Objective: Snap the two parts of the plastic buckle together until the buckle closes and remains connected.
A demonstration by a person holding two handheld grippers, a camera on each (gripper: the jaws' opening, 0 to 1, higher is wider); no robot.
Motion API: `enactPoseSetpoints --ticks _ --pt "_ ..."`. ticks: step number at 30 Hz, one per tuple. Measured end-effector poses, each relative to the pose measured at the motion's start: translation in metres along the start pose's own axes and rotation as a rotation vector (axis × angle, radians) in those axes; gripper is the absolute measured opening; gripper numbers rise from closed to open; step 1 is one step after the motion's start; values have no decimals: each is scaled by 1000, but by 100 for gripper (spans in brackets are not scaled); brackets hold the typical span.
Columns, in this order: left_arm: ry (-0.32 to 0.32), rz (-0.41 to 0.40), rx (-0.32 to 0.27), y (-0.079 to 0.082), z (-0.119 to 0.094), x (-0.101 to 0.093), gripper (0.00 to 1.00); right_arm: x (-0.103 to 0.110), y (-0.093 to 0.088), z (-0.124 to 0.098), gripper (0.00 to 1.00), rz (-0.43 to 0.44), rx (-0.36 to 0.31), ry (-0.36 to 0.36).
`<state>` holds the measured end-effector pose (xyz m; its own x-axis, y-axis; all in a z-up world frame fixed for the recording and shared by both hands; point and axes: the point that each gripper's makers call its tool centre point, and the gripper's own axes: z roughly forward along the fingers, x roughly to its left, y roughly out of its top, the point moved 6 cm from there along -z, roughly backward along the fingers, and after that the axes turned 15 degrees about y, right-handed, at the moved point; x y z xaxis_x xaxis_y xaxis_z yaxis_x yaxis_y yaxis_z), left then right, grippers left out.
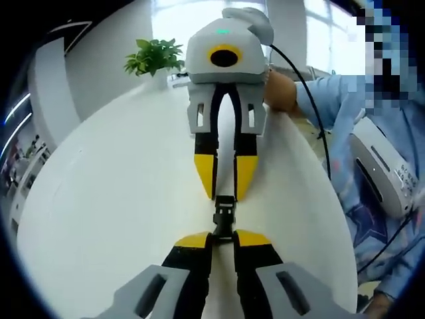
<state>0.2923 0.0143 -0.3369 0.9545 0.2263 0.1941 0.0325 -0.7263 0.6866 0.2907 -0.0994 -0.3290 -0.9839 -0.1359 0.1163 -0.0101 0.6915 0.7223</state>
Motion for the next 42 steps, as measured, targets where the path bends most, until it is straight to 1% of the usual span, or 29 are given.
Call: enactPoseSetpoints --ticks 3,6,9,11,13,15,16,20,31,38,40,42 --pt "5 -2 7 1 0 -1 12 0 1 2 13 -6 -2 -9" --pt "7 -4 12 4 0 -1 12 0 1 3 12 14 -7 -16" --pt "5 -3 11 6 0 0 12 0 1 2 11 0 1 -13" --pt "0 -2 7 6 0 0 12 0 0 2 11 -16 2 -3" --pt "-5 -3 6 7 0 1 12 -1 -1 1 10 -59 -3 17" --pt "-10 5 4 7 0 1 12 -4 -2 0 10 -47 -15 31" --pt "-11 6 4 8 0 1 11 -4 -2 0 10 -74 -19 44" --pt "-14 2 12 9 0 0 11 -5 -2 0 10 -86 -21 53" --pt "-7 -17 39 12 2 0 10 -6 -2 1 9 -72 -27 57" --pt "3 -22 54 14 2 -1 10 -6 0 2 9 -51 -25 36" --pt "1 -18 52 14 2 -1 10 -6 1 3 8 -64 -21 33" --pt "-5 -18 48 14 2 0 10 -7 1 3 8 -59 -23 35"
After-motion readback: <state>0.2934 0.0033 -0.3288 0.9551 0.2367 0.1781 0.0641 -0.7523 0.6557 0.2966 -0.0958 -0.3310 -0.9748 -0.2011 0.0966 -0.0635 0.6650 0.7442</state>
